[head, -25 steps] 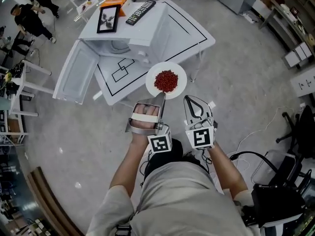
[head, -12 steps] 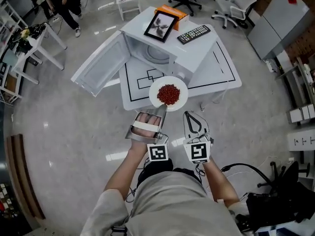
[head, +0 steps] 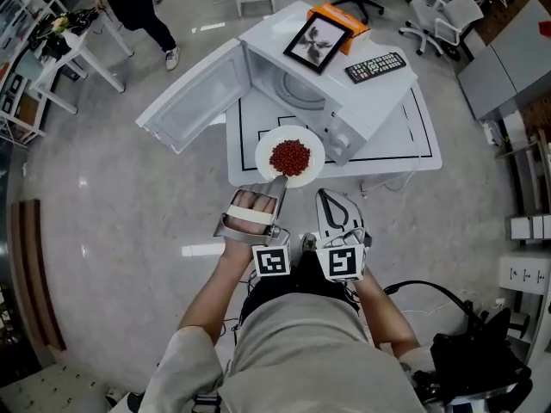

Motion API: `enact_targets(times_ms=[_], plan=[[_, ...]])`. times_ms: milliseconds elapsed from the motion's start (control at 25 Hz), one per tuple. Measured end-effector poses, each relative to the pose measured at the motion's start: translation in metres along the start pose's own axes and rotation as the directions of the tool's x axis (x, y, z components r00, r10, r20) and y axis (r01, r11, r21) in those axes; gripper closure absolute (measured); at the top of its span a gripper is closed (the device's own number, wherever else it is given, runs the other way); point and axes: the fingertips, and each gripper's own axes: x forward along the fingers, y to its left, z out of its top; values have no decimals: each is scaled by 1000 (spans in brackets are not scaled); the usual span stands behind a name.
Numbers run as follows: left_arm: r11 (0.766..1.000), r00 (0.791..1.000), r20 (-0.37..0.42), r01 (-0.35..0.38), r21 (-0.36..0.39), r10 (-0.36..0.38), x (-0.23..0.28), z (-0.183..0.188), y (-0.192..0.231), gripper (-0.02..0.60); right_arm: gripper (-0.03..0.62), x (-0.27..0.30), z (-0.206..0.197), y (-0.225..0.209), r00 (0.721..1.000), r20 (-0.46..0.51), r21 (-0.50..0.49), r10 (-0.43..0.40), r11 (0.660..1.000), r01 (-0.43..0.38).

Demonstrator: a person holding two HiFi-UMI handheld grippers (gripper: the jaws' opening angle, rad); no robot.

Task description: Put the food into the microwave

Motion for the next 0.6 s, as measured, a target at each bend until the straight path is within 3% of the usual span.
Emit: enact_targets(times_ms=[160,400,600], plan=[[1000,997,-74,12,-5,-12,13,-16,-4,555,583,24,6,-1,996,39,-76,81,994,-78],[999,977,-208,35,-31,-41,18,-36,-4,555,583,47,13,-7,976,86,-98,201,976,-193],[999,963,-266,36,-41,-45,26,-43,-2,555,583,60,15,-5,957,105,-145,271,956,-255]])
